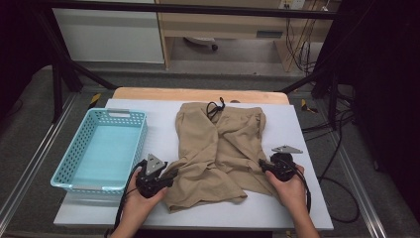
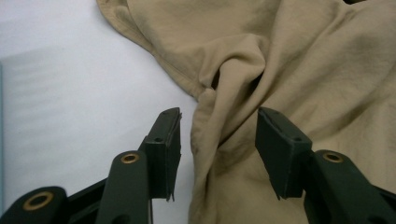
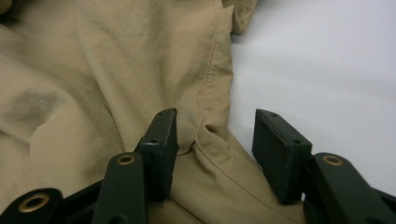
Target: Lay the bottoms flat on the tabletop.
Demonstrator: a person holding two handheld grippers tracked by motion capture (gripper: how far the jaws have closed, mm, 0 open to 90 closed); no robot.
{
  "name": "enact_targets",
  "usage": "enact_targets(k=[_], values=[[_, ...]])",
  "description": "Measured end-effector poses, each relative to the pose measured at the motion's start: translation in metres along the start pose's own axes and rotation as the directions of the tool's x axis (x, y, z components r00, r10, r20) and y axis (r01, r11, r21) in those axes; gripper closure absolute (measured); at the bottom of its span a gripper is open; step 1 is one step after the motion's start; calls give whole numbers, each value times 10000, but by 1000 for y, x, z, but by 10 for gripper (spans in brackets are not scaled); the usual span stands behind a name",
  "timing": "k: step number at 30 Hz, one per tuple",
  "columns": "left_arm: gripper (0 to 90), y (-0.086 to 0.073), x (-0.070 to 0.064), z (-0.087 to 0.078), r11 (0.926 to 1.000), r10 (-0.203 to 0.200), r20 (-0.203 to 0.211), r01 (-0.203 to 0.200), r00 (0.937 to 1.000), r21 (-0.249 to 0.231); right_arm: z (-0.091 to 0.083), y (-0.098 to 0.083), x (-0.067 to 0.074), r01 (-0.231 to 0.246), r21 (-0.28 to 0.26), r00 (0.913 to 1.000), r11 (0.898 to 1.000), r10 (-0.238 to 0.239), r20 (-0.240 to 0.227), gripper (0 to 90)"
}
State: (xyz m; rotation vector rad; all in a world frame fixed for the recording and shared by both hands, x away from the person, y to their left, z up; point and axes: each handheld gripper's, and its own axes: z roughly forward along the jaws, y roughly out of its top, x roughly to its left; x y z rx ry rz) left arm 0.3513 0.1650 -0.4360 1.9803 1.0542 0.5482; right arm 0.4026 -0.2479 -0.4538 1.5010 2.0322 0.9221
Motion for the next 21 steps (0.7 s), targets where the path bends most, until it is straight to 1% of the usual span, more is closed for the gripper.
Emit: enact_targets(k=[5,8,9,11,13,14,15,17,19,21], values=[[501,0,-1,0,10000,0,-4,0,10000,-67,-1,2,-4,-17,99,9998,9999,19,-199,464],[500,0,-1,0,10000,-30,-4,30,10000,-46,2,6,-3,104,78,9997,9999,-103,-228,478],[500,0,0,1,10000,-45,-14,45,10000,-55,4,7,-2,151,88,9996,9998,-149,-237,501],[498,0,0,0,10000,-63,-11,63,10000,-54,7,7,0,169,43,9990,9998,-167,-426,594],[497,0,0,0,10000,-64,3,64,10000,-47,6,7,0,213,72,9983,9997,-208,-543,659],[497,-1,0,0,10000,-67,8,67,10000,-43,5,7,1,246,70,9979,9997,-241,-595,705],[496,-1,0,0,10000,-63,11,63,10000,-10,4,6,2,347,94,9973,9994,-340,-656,745],[495,-1,-1,1,10000,-86,29,86,10000,-4,3,6,3,582,125,9967,9982,-574,-581,814],[494,-1,-1,1,10000,-70,30,70,10000,20,1,6,4,782,195,9954,9967,-770,-578,854],[493,-2,-2,1,10000,-41,47,40,10000,49,0,6,3,859,197,9950,9961,-848,-525,877]])
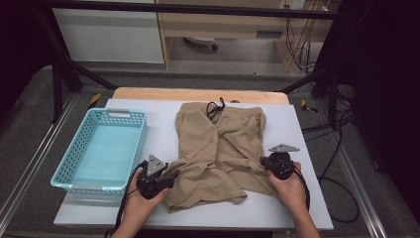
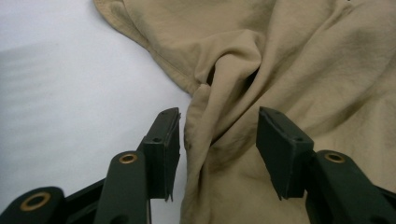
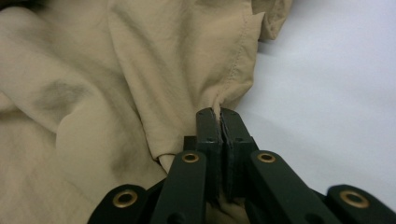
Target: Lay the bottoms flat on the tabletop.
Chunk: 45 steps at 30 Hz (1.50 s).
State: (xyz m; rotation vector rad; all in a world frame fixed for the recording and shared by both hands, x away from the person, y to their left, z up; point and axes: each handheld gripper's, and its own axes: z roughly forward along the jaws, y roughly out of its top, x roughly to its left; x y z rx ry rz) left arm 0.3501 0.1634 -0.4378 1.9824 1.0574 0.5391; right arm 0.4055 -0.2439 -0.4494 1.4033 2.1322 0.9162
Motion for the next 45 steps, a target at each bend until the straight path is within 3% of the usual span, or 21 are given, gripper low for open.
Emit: enact_targets(k=[4,11,15,20,28,31,37,42,44,45], values=[[491,0,0,-1,10000,-5,-16,5,10000,-29,-6,1,-5,297,-174,9977,9994,-286,613,883],[481,0,1,0,10000,2,-31,-2,10000,57,-13,1,-25,23,-577,9898,9983,60,1425,888],[473,-1,1,2,9998,-38,-50,38,10000,169,-17,-2,-42,-353,-800,9818,9962,496,1834,889],[470,-1,1,3,9997,-14,-80,16,10000,230,-16,-9,-61,-837,-692,9742,9941,962,2041,888],[468,-1,2,3,9997,-26,-132,29,9999,254,-16,-21,-86,-1607,-626,9547,9850,1712,2434,886],[463,-1,1,3,9997,9,-117,-6,9999,254,-18,-20,-83,-1672,-729,9547,9832,1799,2371,849],[445,-3,0,4,9993,-32,-173,38,9998,362,-40,-13,-63,-1450,-1536,9630,9774,1750,2050,622],[401,-8,-6,13,9965,135,-150,-122,9998,828,-52,-4,-40,-1074,-1655,9735,9804,1375,1830,566],[452,-10,-7,16,9954,249,-168,-232,9996,929,-55,-1,-32,-1049,-1739,9782,9792,1331,1595,564],[515,-10,-6,16,9956,119,-132,-106,9998,936,-56,2,-27,-1000,-1746,9801,9795,1272,1522,563]])
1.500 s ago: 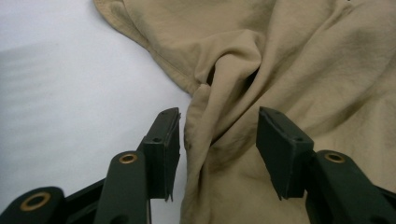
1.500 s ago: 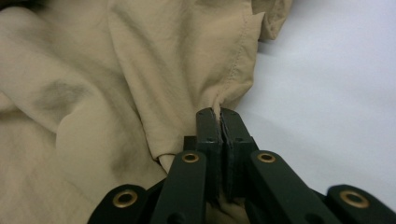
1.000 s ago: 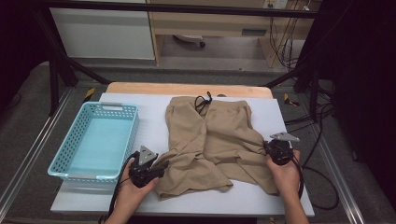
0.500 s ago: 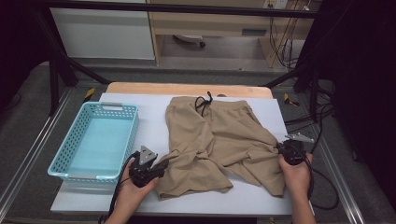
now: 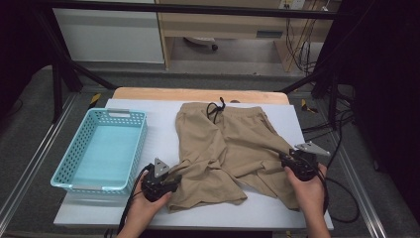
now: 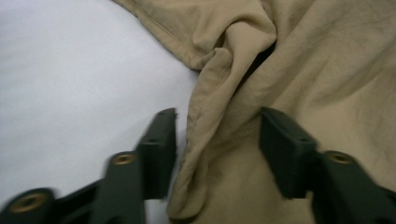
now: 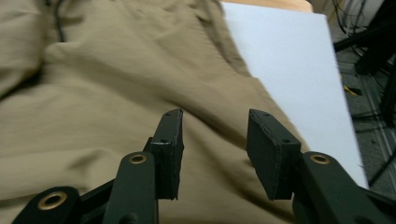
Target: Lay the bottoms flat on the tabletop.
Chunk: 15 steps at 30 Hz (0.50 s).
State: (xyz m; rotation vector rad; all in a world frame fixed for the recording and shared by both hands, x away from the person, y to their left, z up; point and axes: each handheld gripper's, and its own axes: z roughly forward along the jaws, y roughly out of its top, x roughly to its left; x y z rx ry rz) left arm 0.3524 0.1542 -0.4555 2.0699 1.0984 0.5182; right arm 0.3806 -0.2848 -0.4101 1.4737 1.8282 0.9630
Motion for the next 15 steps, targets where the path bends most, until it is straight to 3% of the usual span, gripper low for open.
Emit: enact_targets(k=[2,5,9,12,15], values=[[726,0,1,-2,9999,-123,231,121,9997,87,-3,2,10,193,8,9996,9998,-192,-204,561],[856,-2,1,-13,9997,-229,460,225,9987,79,-7,1,25,551,50,9972,9985,-548,-499,560],[873,-7,4,-30,9993,-340,609,329,9976,185,-12,-7,44,953,266,9912,9951,-924,-951,563],[861,-15,6,-32,9983,-566,582,556,9967,180,-16,-13,53,1146,276,9873,9930,-1108,-1143,563],[723,-8,3,-30,9986,-519,386,516,9979,111,-19,-14,60,1267,254,9827,9916,-1220,-1393,560]])
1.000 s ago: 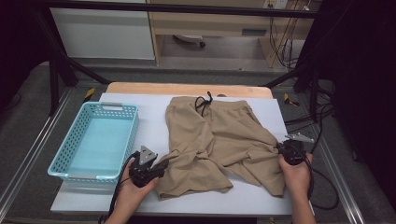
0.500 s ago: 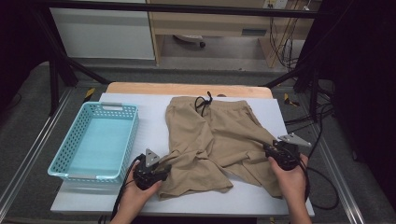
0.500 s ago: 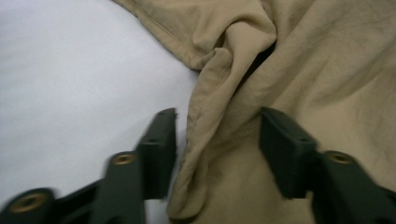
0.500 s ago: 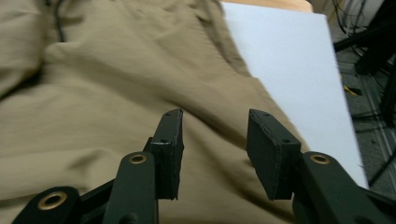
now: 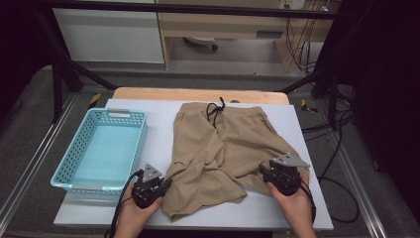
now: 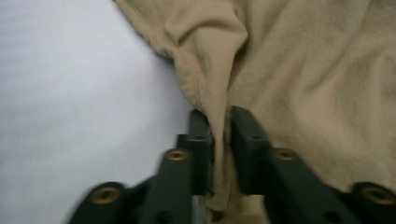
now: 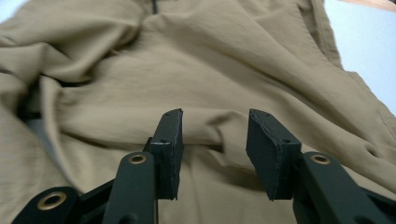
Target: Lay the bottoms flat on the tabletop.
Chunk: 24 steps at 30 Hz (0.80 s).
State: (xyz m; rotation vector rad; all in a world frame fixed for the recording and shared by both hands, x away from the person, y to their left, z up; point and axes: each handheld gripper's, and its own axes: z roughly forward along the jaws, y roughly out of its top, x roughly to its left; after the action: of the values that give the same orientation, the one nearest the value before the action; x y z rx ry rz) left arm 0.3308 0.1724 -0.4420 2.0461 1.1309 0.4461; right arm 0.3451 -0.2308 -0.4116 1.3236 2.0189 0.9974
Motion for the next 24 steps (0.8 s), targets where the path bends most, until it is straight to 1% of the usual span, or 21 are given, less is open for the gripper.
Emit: enact_targets(k=[1,2,3,5,6,8,9,10,12,13,14,15,16,17,18,19,20,21,23,24], values=[[651,3,-1,-1,9998,62,-137,-65,9999,-169,-2,1,2,18,-21,10000,10000,-18,-81,553],[605,5,-2,-2,9994,166,-220,-172,9996,-299,-4,1,5,126,-41,9998,9999,-126,-147,551],[567,9,-3,-2,9988,140,-308,-154,9994,-461,-5,1,7,247,-42,9996,9997,-247,-135,548],[486,19,0,-3,9974,-35,-257,16,9997,-723,-9,-2,12,491,-93,9987,9988,-492,-116,545],[454,25,2,-2,9965,-62,-377,31,9993,-829,-10,-4,13,520,-89,9986,9986,-521,-101,544],[420,36,6,1,9959,-191,-397,155,9990,-894,-9,-9,14,450,-264,9990,9986,-451,-20,544],[410,45,9,6,9950,-266,-489,217,9985,-971,-8,-11,14,414,-260,9991,9988,-416,-58,544],[404,51,12,11,9946,-247,-595,185,9979,-1023,-7,-12,14,359,-178,9993,9992,-361,-125,543],[396,62,16,23,9951,-440,-564,388,9974,-911,-7,-12,14,430,-240,9990,9988,-432,-89,543],[390,65,17,28,9955,-427,-598,375,9973,-865,-8,-12,14,432,-244,9990,9988,-434,-84,544],[389,67,19,39,9971,-374,-638,330,9973,-691,-8,-12,13,437,-259,9990,9987,-440,-93,543],[389,68,21,48,9987,-318,-605,294,9977,-408,-7,-13,13,450,-226,9989,9987,-452,-85,544],[389,68,23,55,9994,-306,-658,295,9974,-174,-8,-13,13,527,-224,9986,9984,-528,-47,544],[389,66,27,65,9992,-360,-835,372,9959,133,-8,-13,13,617,-231,9981,9978,-617,-11,543],[389,64,30,72,9987,-370,-1044,405,9939,315,-9,-14,12,720,-217,9974,9972,-719,75,543],[386,63,31,76,9981,-395,-1238,450,9915,422,-10,-14,11,672,-236,9977,9975,-670,91,544],[373,62,34,81,9969,-587,-1412,654,9882,436,-10,-15,10,622,-241,9981,9978,-621,63,543],[361,61,35,82,9971,-664,-1420,711,9876,286,-10,-16,9,604,-233,9982,9979,-603,47,543],[345,61,32,85,9983,-535,-1549,566,9865,163,-9,-16,8,631,-198,9980,9978,-631,36,543],[344,61,32,86,9984,-539,-1544,562,9865,105,-8,-16,8,593,-151,9982,9981,-593,20,543]])
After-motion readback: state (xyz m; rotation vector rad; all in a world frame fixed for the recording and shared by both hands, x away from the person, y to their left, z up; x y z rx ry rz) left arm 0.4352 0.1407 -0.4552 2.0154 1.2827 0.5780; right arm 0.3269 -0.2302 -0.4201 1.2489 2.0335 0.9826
